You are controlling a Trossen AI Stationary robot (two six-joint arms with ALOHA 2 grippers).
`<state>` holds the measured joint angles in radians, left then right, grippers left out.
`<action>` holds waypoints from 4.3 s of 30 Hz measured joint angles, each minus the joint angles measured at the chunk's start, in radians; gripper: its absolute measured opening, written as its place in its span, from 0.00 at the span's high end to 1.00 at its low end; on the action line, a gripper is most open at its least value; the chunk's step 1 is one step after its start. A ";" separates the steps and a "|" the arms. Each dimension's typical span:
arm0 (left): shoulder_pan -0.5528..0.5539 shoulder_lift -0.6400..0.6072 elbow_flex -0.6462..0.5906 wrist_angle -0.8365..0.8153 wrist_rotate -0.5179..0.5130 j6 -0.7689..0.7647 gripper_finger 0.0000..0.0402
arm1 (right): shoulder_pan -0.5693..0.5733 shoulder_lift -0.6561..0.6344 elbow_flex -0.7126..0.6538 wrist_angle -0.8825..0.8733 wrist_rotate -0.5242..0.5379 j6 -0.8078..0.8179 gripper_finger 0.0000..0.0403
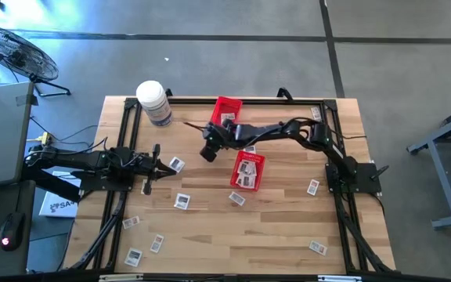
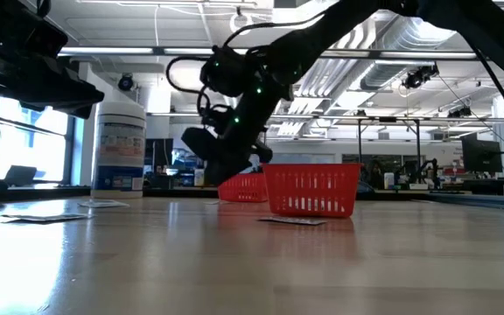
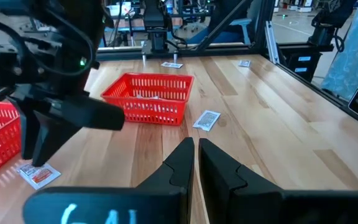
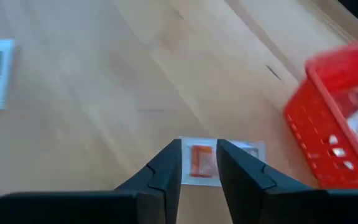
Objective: Pick & Place First Aid Supplies
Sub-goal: Put the white ointment pack into the top red bin
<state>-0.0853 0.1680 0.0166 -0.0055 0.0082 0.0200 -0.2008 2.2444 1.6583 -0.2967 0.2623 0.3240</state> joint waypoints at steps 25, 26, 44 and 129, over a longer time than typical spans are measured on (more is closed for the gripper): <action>0.000 0.000 0.000 0.000 0.000 0.000 0.95 | 0.011 0.023 0.000 -0.052 -0.250 -0.104 0.77; 0.000 0.000 0.000 0.000 0.000 0.000 0.95 | 0.015 0.021 0.009 -0.074 -0.282 -0.129 0.77; 0.000 0.000 0.000 0.000 0.000 0.000 0.95 | 0.112 0.016 0.128 -0.216 -0.101 -0.326 0.75; 0.000 0.000 0.000 0.000 0.000 0.000 0.95 | 0.026 0.018 -0.027 -0.053 -0.095 -0.085 0.78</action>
<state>-0.0853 0.1680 0.0166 -0.0055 0.0082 0.0200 -0.1748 2.2621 1.6317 -0.3493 0.1672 0.2392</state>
